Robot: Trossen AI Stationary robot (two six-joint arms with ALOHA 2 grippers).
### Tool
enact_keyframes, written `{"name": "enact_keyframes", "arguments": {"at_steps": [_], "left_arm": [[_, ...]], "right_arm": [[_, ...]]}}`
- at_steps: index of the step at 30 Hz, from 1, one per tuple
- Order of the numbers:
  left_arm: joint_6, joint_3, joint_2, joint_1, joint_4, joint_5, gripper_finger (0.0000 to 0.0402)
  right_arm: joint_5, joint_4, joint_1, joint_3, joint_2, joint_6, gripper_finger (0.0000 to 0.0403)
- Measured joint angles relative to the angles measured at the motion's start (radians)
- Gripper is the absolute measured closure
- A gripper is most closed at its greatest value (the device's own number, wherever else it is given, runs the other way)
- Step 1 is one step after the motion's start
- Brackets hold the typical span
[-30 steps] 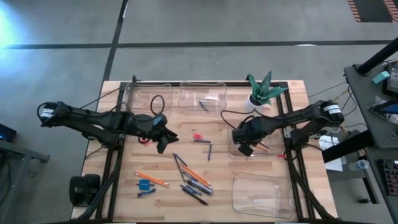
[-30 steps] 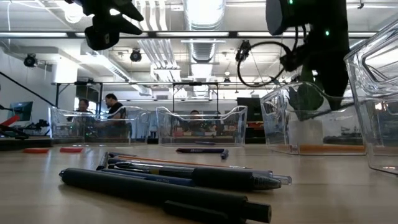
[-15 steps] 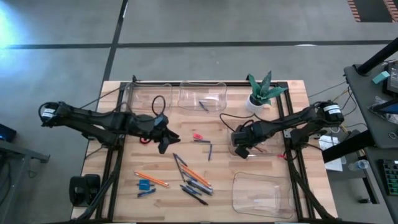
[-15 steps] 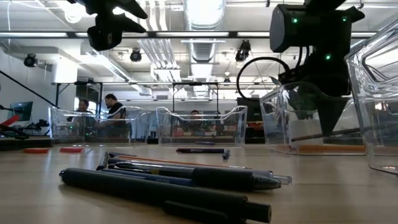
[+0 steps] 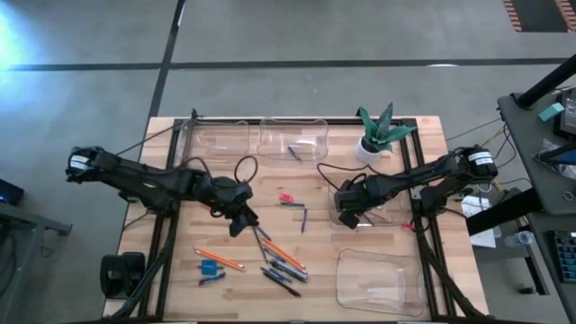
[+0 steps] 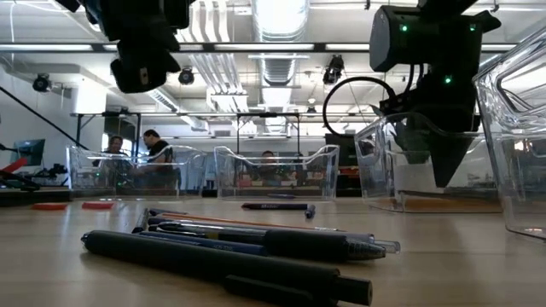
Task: Sort crayons/erasers/pens/pencils in bins
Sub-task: Put the black pencil into the middle transparent bin, then put the pink eraser into the top left transparent bin
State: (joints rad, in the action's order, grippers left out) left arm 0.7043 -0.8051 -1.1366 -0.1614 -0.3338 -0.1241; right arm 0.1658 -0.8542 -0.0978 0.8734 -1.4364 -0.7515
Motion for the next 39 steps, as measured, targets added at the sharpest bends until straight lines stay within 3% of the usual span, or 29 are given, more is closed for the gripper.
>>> {"name": "enact_keyframes", "arguments": {"at_steps": [9,17,28,34,39], "left_arm": [[0.188,0.0,-0.043,-0.004,-0.155,0.082,0.0297],[-0.005,-0.019,-0.076,-0.005,-0.149,0.079,0.0297],[0.03,-0.032,-0.1,-0.002,-0.154,0.086,0.0295],[-0.006,-0.037,-0.101,-0.002,-0.154,0.091,0.0262],[-0.01,-0.037,-0.12,0.008,-0.159,0.153,0.0221]], "right_arm": [[-0.006,-0.091,0.0,0.093,0.002,-0.003,0.0268],[-0.003,-0.237,0.0,0.252,0.002,0.049,0.0255],[0.021,-0.309,-0.001,0.396,0.002,0.068,0.0252],[0.021,-0.33,-0.001,0.423,0.002,0.071,0.0254],[0.021,-0.363,-0.001,0.427,0.002,0.071,0.0255]]}}
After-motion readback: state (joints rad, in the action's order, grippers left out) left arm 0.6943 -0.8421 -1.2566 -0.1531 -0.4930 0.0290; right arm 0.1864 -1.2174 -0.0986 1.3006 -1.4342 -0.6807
